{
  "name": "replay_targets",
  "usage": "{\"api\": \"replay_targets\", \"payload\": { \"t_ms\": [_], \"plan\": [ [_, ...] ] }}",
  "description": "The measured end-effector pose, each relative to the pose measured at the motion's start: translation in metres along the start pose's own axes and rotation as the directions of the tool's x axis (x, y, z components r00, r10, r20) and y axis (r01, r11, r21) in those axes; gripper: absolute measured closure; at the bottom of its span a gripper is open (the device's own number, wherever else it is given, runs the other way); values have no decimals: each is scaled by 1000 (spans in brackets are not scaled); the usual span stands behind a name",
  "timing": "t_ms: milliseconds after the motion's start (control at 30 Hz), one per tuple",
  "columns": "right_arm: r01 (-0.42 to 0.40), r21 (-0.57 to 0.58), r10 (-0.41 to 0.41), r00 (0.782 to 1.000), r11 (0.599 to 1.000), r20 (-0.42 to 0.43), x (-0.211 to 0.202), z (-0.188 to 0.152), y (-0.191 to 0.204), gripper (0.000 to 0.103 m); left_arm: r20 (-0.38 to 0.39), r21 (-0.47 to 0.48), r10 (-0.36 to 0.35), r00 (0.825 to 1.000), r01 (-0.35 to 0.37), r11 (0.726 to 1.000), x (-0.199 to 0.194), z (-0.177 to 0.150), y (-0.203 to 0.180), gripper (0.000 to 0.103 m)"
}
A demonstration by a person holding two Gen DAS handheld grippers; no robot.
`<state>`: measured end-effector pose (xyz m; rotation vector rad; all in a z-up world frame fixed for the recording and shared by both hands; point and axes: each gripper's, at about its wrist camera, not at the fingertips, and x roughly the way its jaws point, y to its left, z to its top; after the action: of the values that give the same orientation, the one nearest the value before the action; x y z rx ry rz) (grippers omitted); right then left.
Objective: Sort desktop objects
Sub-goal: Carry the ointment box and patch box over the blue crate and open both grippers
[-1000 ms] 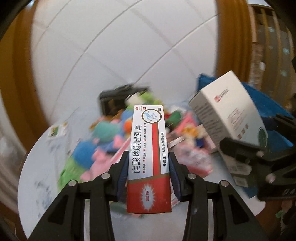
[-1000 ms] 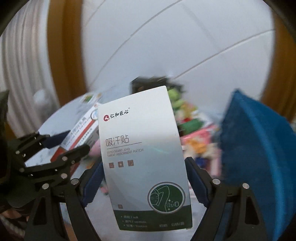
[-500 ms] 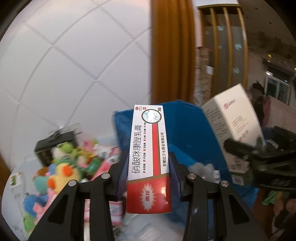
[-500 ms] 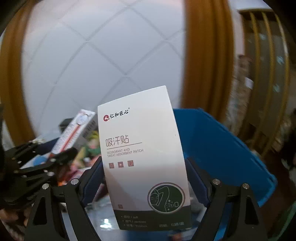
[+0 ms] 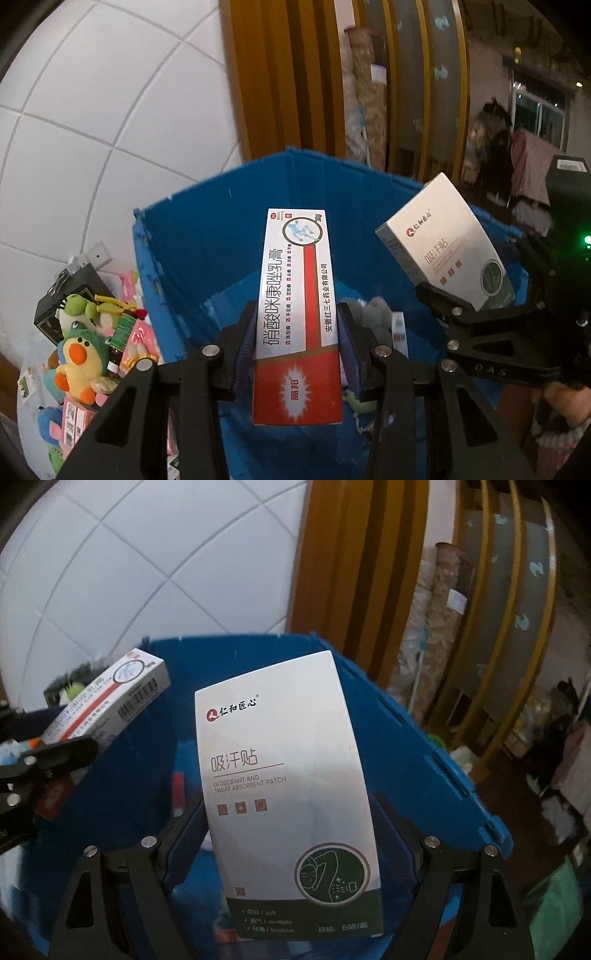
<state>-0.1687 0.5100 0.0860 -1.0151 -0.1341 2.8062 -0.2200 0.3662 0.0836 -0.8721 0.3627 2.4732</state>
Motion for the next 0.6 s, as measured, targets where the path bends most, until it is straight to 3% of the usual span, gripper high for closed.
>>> {"api": "replay_targets", "payload": {
  "t_ms": [333,600],
  "plan": [
    [-60,-41,58,997,997,-41,32,-17,-10,18,-52,4,51,997,-51,999,13,-1,-11,63],
    [-76,-35,76,997,996,-8,40,-13,-20,18,-76,29,97,992,-95,995,17,-3,-15,62]
  ]
}}
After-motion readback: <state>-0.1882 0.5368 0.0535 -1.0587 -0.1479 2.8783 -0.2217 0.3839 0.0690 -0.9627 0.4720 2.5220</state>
